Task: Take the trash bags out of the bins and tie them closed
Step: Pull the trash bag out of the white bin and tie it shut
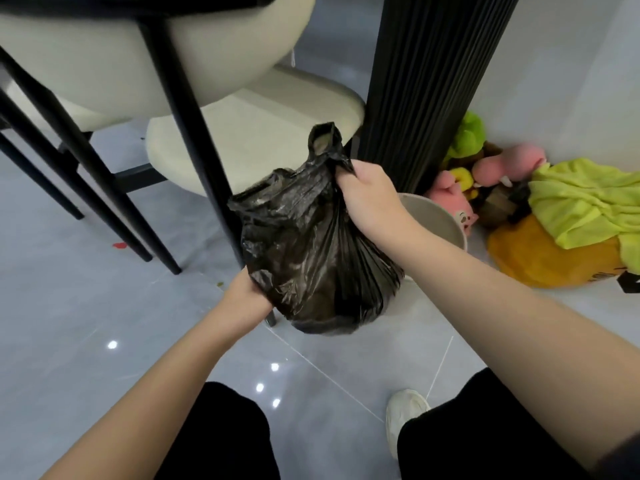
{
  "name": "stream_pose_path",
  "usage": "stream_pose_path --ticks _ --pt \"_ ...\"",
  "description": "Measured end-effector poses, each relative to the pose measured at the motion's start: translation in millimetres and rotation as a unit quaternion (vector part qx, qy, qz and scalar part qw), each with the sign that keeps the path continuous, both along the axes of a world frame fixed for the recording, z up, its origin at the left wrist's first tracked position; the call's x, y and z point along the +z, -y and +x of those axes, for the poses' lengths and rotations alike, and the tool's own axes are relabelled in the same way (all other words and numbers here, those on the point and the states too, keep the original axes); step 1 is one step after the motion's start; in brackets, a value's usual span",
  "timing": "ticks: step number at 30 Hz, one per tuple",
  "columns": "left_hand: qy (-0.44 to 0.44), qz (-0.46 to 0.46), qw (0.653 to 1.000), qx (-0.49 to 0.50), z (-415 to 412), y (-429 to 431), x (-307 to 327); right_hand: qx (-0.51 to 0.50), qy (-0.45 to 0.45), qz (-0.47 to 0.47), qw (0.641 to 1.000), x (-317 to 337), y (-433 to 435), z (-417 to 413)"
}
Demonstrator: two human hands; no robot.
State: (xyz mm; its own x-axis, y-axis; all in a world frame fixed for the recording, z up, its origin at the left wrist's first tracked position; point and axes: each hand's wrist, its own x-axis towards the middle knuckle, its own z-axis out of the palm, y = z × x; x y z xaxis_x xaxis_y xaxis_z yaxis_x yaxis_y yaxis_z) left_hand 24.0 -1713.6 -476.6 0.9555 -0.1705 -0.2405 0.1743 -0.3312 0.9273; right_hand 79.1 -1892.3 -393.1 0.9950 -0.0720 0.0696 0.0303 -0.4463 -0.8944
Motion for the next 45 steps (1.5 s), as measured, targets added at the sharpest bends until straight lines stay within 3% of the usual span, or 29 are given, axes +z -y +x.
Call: stream_pose_path --ticks 5,8,12,16,23,27,31,34,38,41,45 --pt "-0.042 -0.118 0.987 -0.098 -25 -36 -8 0.039 -0.074 -0.061 0.995 -37 -9 -20" --pt "-0.034 -0.101 0.986 -0.126 -31 -34 -18 0.089 -0.121 -0.146 0.978 -57 -14 -30" --pt "0.052 0.019 0.998 0.019 -23 -23 -52 0.158 -0.193 -0.234 0.940 -73 -20 -42" --pt "0.010 0.025 0.991 0.133 -21 -20 -54 0.201 -0.201 -0.257 0.924 -85 -22 -48" --pt "-0.008 0.020 0.993 0.120 -20 -16 -52 0.193 -0.192 -0.215 0.938 -84 -25 -38" --pt "0.026 0.080 0.996 0.024 -20 -21 -50 0.166 -0.204 -0.145 0.954 -83 -26 -34" --pt "0.045 0.173 0.984 0.019 -21 -15 -60 0.189 -0.172 -0.124 0.959 -79 -32 -34" --pt "0.052 0.147 0.987 0.048 -20 -16 -62 0.224 -0.174 -0.172 0.943 -76 -29 -37" --pt "0.082 0.042 0.993 0.071 -20 -14 -56 0.258 -0.160 -0.157 0.940 -74 -25 -40" --pt "0.026 -0.058 0.991 0.118 -19 -6 -53 0.284 -0.125 -0.184 0.933 -73 -23 -41" --pt "0.021 -0.068 0.993 0.089 -23 -1 -47 0.264 -0.086 -0.168 0.946 -69 -18 -39"
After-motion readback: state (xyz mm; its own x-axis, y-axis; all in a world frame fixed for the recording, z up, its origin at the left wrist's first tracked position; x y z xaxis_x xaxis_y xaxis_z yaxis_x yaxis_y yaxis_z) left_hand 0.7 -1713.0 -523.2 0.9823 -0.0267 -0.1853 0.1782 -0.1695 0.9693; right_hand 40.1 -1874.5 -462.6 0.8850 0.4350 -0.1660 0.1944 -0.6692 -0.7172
